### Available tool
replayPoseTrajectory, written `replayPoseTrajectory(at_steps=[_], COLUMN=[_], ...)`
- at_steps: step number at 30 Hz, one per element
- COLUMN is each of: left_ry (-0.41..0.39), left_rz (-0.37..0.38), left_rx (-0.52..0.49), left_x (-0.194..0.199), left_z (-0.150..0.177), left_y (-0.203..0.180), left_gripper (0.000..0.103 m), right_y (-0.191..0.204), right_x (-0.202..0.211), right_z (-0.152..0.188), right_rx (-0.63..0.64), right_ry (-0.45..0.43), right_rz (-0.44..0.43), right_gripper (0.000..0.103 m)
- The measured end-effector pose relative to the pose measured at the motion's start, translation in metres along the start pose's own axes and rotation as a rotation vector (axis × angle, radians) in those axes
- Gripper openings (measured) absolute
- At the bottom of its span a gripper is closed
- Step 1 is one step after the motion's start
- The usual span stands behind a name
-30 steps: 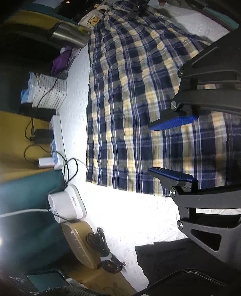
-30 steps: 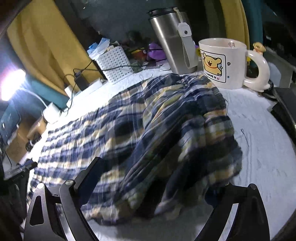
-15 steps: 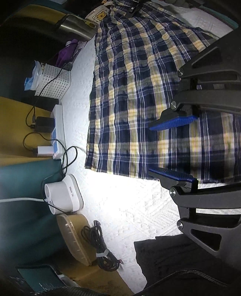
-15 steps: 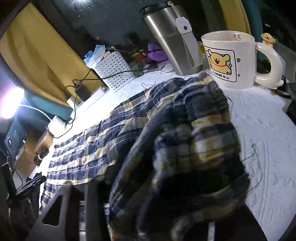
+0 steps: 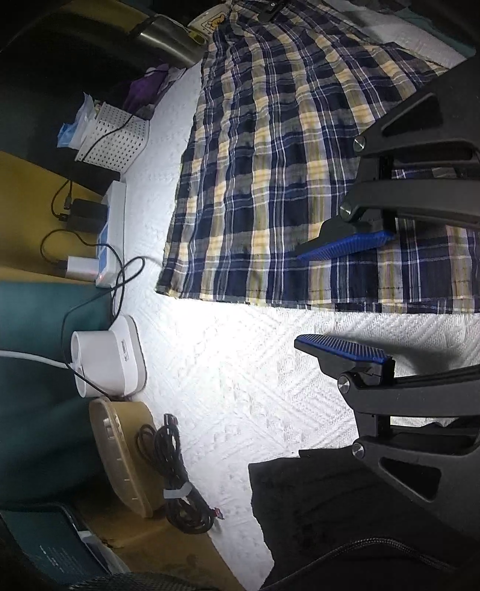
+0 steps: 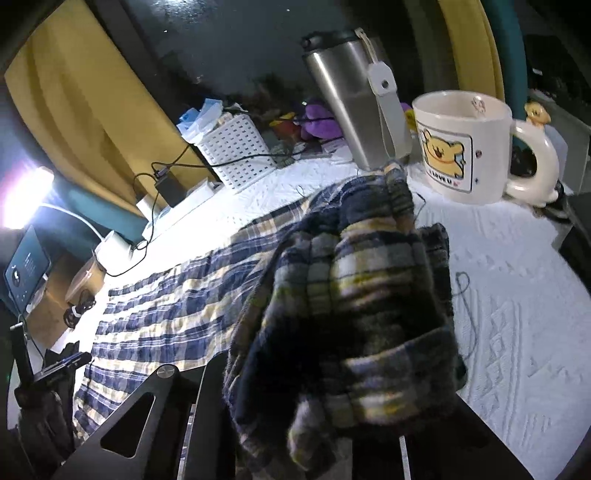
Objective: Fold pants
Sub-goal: 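Grasp a bunch of the pants with the right gripper and lift it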
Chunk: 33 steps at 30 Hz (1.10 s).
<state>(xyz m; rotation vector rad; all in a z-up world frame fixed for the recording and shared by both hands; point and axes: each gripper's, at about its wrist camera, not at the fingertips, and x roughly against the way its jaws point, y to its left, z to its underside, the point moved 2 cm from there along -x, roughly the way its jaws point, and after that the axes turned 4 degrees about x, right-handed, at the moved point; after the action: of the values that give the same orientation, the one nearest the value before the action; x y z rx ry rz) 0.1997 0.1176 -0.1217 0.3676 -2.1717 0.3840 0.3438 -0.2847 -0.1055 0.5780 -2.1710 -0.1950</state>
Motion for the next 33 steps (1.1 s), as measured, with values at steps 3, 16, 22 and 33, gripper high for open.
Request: replayPoseTrajectory(at_steps=[3, 16, 22, 33], left_ry=[-0.021, -0.066, -0.092, -0.135], left_rz=[0.014, 0.075, 0.074, 0.081], left_rx=[-0.023, -0.060, -0.091, -0.071], left_x=[0.005, 0.017, 0.025, 0.042], left_z=[-0.003, -0.009, -0.010, -0.006], left_y=[-0.003, 0.002, 0.012, 0.049], left_gripper=[0.041, 0.041, 0.041, 0.041], right_y=[0.008, 0.047, 0.071, 0.120], right_x=[0.005, 0.024, 0.028, 0.026], right_z=[-0.003, -0.010, -0.012, -0.009], right_rx=[0.018, 0.093, 0.134, 0.219], right_ry=[-0.007, -0.028, -0.031, -0.017], right_rz=[0.009, 0.060, 0.071, 0.064], right_gripper=[0.019, 0.019, 0.019, 0.019])
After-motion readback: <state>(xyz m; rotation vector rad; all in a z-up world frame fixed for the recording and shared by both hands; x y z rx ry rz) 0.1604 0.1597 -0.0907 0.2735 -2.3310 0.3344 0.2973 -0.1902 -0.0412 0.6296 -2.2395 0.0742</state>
